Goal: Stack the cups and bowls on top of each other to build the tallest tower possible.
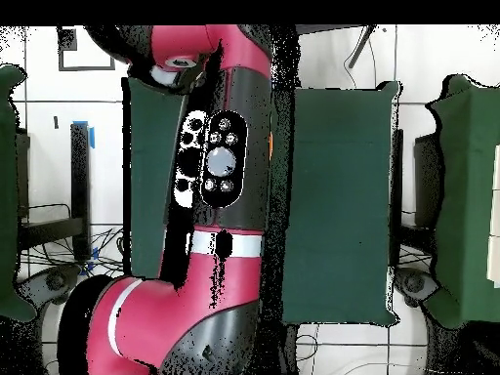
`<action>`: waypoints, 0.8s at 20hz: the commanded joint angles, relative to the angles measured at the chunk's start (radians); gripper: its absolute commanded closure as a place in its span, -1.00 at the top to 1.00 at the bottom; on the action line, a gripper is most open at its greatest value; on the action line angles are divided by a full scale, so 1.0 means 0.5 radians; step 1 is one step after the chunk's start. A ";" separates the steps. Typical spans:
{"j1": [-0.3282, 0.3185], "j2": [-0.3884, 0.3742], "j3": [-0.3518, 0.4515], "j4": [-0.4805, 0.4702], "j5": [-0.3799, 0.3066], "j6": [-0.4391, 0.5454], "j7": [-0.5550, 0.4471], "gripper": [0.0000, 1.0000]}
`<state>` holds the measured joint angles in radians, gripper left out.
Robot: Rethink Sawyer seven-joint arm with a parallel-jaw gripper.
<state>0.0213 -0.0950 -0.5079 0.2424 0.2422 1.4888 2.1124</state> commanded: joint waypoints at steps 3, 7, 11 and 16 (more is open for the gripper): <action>-0.015 -0.021 0.105 0.100 -0.085 0.081 -0.542 -1.00; -0.024 -0.040 0.095 0.093 -0.091 0.096 -0.569 -1.00; -0.035 -0.034 0.086 0.072 -0.090 0.109 -0.585 -1.00; -0.023 -0.120 0.131 0.247 -0.131 0.036 -0.628 -1.00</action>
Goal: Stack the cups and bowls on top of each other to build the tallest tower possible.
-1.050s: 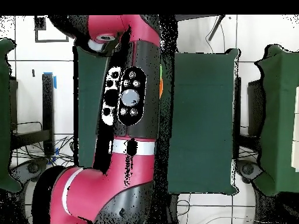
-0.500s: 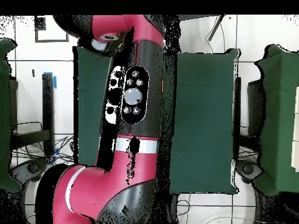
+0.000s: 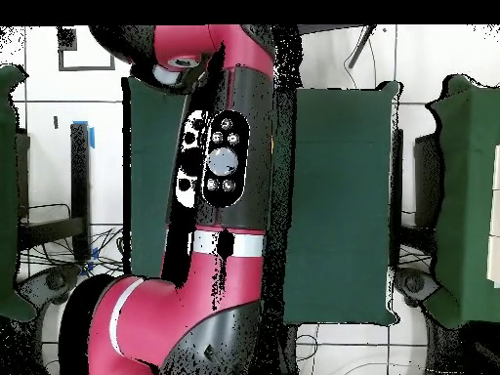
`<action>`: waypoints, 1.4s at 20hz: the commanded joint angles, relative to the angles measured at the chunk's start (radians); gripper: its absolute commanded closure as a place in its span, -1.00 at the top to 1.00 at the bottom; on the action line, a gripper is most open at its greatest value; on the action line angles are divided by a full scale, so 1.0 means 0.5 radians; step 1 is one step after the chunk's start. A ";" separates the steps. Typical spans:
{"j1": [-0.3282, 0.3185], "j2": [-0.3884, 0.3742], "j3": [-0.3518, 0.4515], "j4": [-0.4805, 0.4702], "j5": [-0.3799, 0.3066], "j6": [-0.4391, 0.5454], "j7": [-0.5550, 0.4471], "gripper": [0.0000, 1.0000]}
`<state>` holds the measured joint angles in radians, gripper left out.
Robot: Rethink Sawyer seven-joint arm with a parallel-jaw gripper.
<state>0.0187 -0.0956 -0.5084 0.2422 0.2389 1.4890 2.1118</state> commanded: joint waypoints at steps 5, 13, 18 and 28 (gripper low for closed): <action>0.004 -0.206 0.149 0.445 -0.187 -0.084 -0.648 -1.00; 0.029 -0.304 0.215 0.659 -0.245 -0.210 -0.637 -1.00; 0.025 -0.304 0.265 0.706 -0.271 -0.290 -0.619 -1.00; 0.030 -0.256 0.340 0.714 -0.273 -0.404 -0.537 -1.00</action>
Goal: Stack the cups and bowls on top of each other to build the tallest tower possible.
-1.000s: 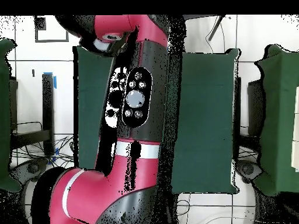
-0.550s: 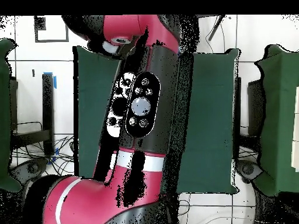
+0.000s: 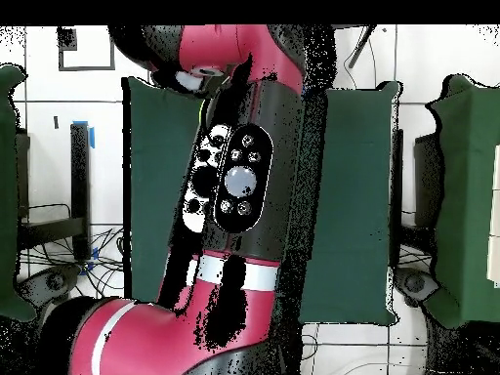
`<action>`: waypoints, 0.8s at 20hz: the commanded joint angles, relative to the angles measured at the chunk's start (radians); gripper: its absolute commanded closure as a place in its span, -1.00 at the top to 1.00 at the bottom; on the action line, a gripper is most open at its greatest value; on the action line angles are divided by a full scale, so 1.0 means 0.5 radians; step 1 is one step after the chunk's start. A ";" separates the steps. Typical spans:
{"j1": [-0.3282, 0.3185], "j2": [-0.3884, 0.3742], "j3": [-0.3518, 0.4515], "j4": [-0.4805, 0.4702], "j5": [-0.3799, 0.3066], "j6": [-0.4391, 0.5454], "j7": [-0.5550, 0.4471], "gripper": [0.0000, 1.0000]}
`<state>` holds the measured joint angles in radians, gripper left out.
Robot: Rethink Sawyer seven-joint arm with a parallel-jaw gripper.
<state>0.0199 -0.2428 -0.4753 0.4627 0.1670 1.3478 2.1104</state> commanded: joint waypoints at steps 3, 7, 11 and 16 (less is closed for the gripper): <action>0.026 0.040 0.284 0.269 -0.132 -0.113 -0.534 -1.00; 0.022 0.043 0.308 0.273 -0.119 -0.078 -0.527 -1.00; 0.018 0.037 0.328 0.283 -0.126 -0.052 -0.546 -1.00; 0.021 0.013 0.363 0.326 -0.126 -0.064 -0.541 -1.00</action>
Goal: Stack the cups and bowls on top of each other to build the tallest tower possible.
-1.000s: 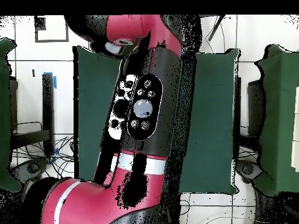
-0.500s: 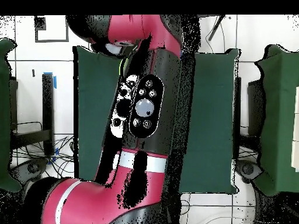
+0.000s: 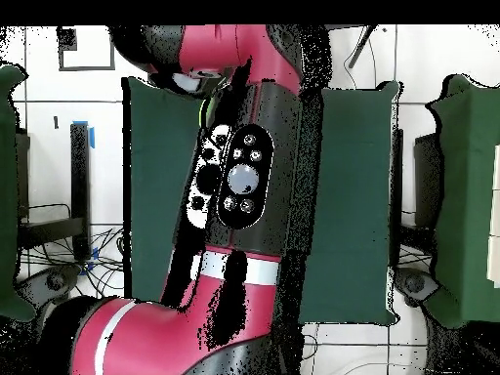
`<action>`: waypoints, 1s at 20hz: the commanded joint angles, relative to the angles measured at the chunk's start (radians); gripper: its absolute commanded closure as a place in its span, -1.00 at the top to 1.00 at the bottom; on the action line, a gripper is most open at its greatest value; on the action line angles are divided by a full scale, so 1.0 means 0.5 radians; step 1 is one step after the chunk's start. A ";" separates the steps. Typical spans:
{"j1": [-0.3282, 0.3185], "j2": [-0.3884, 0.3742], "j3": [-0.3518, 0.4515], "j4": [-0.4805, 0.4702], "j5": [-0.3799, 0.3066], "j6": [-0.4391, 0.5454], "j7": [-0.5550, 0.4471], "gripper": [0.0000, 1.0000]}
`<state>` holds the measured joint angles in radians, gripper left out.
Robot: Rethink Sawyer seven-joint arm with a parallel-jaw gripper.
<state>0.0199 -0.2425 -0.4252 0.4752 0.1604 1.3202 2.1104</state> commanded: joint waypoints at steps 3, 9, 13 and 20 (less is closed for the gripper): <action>0.023 0.011 0.269 0.297 -0.125 -0.011 -0.538 -1.00; 0.024 0.009 0.274 0.306 -0.154 -0.035 -0.543 -1.00; 0.025 0.009 0.278 0.304 -0.158 -0.026 -0.537 1.00; 0.021 0.023 0.290 0.280 -0.146 0.023 -0.528 1.00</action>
<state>0.0199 -0.2426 -0.3977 0.5064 0.1519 1.3200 2.1104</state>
